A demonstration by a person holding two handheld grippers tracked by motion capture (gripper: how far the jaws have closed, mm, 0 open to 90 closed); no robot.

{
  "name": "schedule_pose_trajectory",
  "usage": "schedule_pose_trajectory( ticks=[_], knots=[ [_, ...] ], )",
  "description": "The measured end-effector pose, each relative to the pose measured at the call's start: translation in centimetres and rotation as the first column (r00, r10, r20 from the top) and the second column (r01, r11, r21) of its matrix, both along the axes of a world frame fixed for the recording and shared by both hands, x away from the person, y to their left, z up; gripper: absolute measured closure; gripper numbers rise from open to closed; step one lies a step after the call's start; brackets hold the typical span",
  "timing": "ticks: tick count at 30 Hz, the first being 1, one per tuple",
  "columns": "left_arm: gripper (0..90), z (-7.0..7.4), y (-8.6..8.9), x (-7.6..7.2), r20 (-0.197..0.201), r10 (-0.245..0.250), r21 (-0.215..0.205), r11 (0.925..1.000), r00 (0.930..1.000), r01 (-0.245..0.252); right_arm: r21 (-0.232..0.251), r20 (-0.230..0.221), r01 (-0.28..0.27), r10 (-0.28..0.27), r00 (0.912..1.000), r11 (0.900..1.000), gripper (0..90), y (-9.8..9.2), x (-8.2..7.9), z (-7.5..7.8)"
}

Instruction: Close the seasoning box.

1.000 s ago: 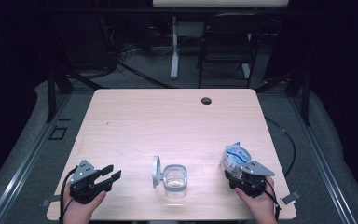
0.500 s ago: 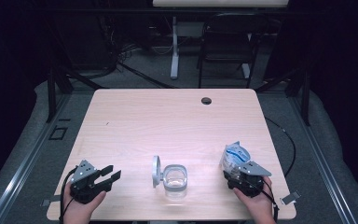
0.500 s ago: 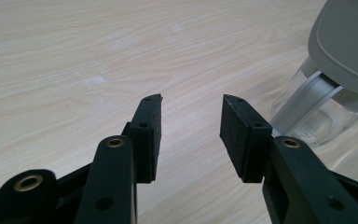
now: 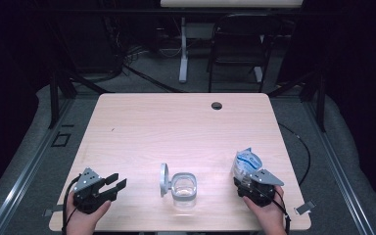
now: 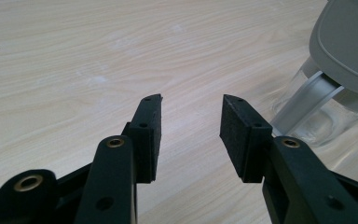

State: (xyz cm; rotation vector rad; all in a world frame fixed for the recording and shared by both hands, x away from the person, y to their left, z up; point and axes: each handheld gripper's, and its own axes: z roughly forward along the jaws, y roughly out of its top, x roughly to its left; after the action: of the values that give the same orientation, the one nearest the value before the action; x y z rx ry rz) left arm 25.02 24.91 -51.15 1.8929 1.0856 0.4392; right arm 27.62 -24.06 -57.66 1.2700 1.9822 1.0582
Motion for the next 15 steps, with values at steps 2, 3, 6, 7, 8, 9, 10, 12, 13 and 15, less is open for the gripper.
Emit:
schedule_pose_trajectory(
  ticks=[2, 3, 6, 7, 8, 9, 10, 12, 13, 15],
  knots=[
    [59.1, 0.01, 0.03, 0.01, 0.000, -0.001, 0.001, 1.0000, 1.0000, 0.001, -0.003, 0.002, 0.004, -0.004, 1.0000, 1.000, 40.7, 0.03, 0.05, 0.00],
    [59.1, 0.01, 0.04, 0.01, 0.000, -0.001, 0.001, 1.0000, 1.0000, 0.001, 0.007, 0.006, 0.007, -0.007, 1.0000, 1.000, 41.1, 0.07, 0.07, -0.07],
    [59.1, -0.02, 0.03, 0.00, -0.003, 0.001, 0.000, 1.0000, 1.0000, -0.001, 0.011, 0.006, 0.009, -0.009, 0.9999, 1.000, 41.6, 0.07, 0.09, -0.09],
    [59.1, -0.05, 0.02, 0.01, -0.003, 0.000, 0.001, 1.0000, 1.0000, 0.000, 0.013, 0.006, 0.012, -0.012, 0.9999, 1.000, 41.7, 0.08, 0.09, -0.10],
    [59.1, -0.07, 0.01, 0.02, -0.003, 0.001, 0.001, 1.0000, 1.0000, -0.001, 0.013, 0.007, 0.012, -0.012, 0.9999, 1.000, 41.8, 0.08, 0.08, -0.12],
    [59.1, -0.07, 0.01, 0.02, -0.003, 0.000, 0.002, 1.0000, 1.0000, 0.000, 0.015, 0.008, 0.010, -0.010, 0.9999, 1.000, 41.8, 0.09, 0.08, -0.13],
    [59.1, -0.07, 0.01, 0.02, -0.003, 0.001, 0.001, 1.0000, 1.0000, -0.001, 0.015, 0.009, 0.009, -0.009, 0.9999, 1.000, 41.8, 0.07, 0.09, -0.14],
    [59.1, -0.07, 0.03, 0.02, -0.003, 0.002, 0.000, 1.0000, 1.0000, -0.002, 0.016, 0.006, 0.007, -0.007, 1.0000, 1.000, 42.1, -0.04, 0.08, -0.16],
    [59.1, -0.08, 0.06, 0.03, -0.005, 0.002, -0.001, 1.0000, 1.0000, -0.002, 0.023, 0.006, 0.006, -0.007, 1.0000, 1.000, 42.2, -0.06, 0.10, -0.20],
    [59.1, -0.14, 0.10, 0.06, -0.004, 0.002, 0.000, 1.0000, 1.0000, -0.002, 0.031, 0.004, 0.000, 0.000, 1.0000, 1.000, 42.5, -0.22, 0.13, -0.24]
  ],
)
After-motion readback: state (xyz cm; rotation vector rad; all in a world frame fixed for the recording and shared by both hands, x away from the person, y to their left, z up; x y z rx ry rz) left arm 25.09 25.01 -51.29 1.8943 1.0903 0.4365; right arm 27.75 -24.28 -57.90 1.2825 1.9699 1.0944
